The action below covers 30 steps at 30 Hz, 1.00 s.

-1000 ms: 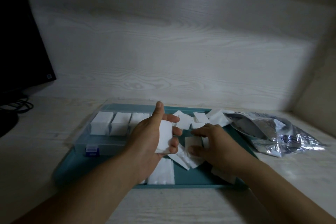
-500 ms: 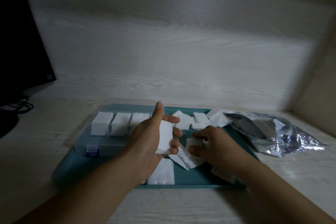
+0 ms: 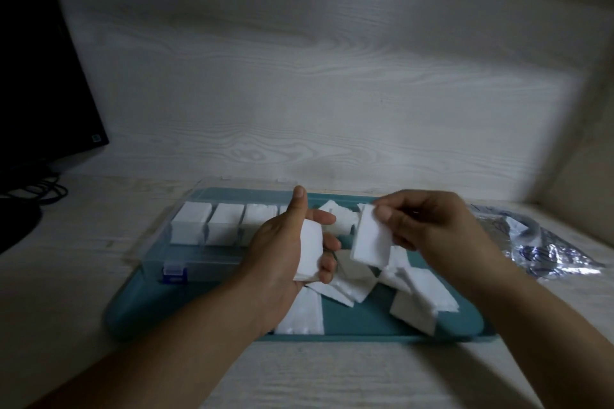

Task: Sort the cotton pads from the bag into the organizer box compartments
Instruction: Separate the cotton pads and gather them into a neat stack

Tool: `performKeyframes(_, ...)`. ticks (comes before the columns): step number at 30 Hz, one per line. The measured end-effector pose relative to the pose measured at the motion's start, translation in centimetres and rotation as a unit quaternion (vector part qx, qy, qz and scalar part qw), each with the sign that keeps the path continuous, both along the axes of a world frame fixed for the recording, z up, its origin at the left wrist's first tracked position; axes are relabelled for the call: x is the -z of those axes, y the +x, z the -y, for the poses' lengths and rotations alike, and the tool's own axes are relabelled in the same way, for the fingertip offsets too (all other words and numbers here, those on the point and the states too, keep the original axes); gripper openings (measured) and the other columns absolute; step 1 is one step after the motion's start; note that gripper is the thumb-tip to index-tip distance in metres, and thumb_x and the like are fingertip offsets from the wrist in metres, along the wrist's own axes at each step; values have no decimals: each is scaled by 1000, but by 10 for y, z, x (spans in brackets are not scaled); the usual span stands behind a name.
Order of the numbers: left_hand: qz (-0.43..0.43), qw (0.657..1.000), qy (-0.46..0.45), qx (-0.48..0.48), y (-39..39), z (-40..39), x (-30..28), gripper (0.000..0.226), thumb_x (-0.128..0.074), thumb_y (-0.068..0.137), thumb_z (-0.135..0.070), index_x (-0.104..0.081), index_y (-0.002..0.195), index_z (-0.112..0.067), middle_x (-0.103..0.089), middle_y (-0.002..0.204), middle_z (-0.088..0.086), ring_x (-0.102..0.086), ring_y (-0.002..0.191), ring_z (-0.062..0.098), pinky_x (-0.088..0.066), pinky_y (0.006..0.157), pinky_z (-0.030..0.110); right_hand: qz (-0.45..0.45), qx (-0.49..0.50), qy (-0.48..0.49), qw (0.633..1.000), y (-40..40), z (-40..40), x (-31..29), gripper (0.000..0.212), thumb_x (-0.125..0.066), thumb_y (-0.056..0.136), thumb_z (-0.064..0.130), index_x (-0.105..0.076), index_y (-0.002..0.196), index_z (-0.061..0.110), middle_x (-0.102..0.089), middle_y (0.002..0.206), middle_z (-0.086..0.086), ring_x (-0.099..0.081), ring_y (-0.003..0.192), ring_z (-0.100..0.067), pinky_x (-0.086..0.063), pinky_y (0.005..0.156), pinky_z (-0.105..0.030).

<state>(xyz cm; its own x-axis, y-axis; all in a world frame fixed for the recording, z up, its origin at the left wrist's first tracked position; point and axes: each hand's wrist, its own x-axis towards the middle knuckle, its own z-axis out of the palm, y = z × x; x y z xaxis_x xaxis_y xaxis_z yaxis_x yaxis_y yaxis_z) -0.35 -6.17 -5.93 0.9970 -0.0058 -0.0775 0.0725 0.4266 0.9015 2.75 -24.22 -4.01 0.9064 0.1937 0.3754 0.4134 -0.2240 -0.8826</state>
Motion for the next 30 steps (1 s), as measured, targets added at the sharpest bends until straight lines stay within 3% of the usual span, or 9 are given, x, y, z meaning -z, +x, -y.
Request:
performKeyframes(4, 8, 1000, 24, 7, -4, 3, 5, 50, -46, 94, -53, -67, 95, -7, -71, 76, 18, -64, 56, 25, -49, 46, 29, -33, -101, 65, 992, -13, -5, -5, 11, -69, 75, 12, -78, 80, 9, -64, 66, -16, -52, 56, -18, -43, 51, -23)
performKeyframes(7, 16, 999, 30, 31, -8, 6, 7, 51, -44, 91, -55, -67, 101, -11, -72, 75, 16, -66, 58, 25, -54, 51, 34, -2, -96, -7, 995, -21, -22, 5, 13, -72, 77, 5, -80, 83, 14, -75, 78, -1, -66, 67, -13, -52, 62, -24)
performKeyframes(11, 16, 999, 31, 33, -8, 9, 7, 51, -39, 94, -54, -68, 97, -11, -73, 77, 19, -67, 60, 30, -57, 56, 40, 22, -54, -10, 998, -29, -37, 17, 12, -70, 85, 4, -78, 91, 10, -74, 84, -3, -59, 52, -9, -51, 54, -23)
performKeyframes(13, 6, 999, 34, 24, -7, 8, 9, 52, -41, 95, -55, -67, 102, -10, -72, 75, 18, -66, 57, 27, -54, 48, 35, 67, 15, -64, 996, -30, -38, 23, 15, -71, 86, 10, -77, 94, 21, -71, 87, 5, -59, 62, -1, -46, 62, -14)
performKeyframes(15, -4, 999, 38, 10, -7, 9, 10, 53, -43, 94, -57, -68, 108, -12, -71, 73, 14, -66, 58, 25, -51, 50, 32, 130, 54, -122, 982, -30, -37, 26, 22, -70, 89, 17, -73, 101, 35, -66, 93, 19, -61, 87, -1, -41, 74, -13)
performKeyframes(19, 3, 1000, 15, -4, -9, 9, 5, 46, -42, 96, -54, -73, 97, -20, -73, 70, 9, -68, 58, 19, -54, 52, 30, 209, -58, -221, 951, -32, -28, 21, 58, -66, 83, 23, -47, 138, 28, -54, 125, 18, -48, 123, -9, -36, 99, -18)
performKeyframes(22, 4, 1000, 15, -6, -10, 8, 2, 46, -42, 97, -55, -75, 83, -26, -73, 70, 10, -68, 55, 20, -57, 53, 34, 212, -100, -315, 920, -34, -27, 21, 96, -74, 80, 35, -13, 155, 27, -43, 138, 14, -39, 131, -7, -34, 108, -23)
performKeyframes(24, 8, 1000, 18, -5, -10, 9, 2, 51, -41, 96, -54, -76, 75, -25, -75, 73, 11, -69, 59, 21, -58, 58, 35, 226, -91, -343, 907, -33, -29, 23, 103, -75, 80, 37, -5, 155, 30, -44, 138, 10, -42, 126, -7, -39, 105, -27)
performKeyframes(30, 19, 999, 31, -5, -10, 11, 4, 45, -39, 97, -53, -72, 91, -22, -76, 78, 12, -69, 67, 25, -57, 72, 40, 215, -90, -332, 914, -33, -28, 21, 105, -73, 82, 40, 5, 152, 43, -48, 137, 15, -52, 114, -9, -46, 94, -24)
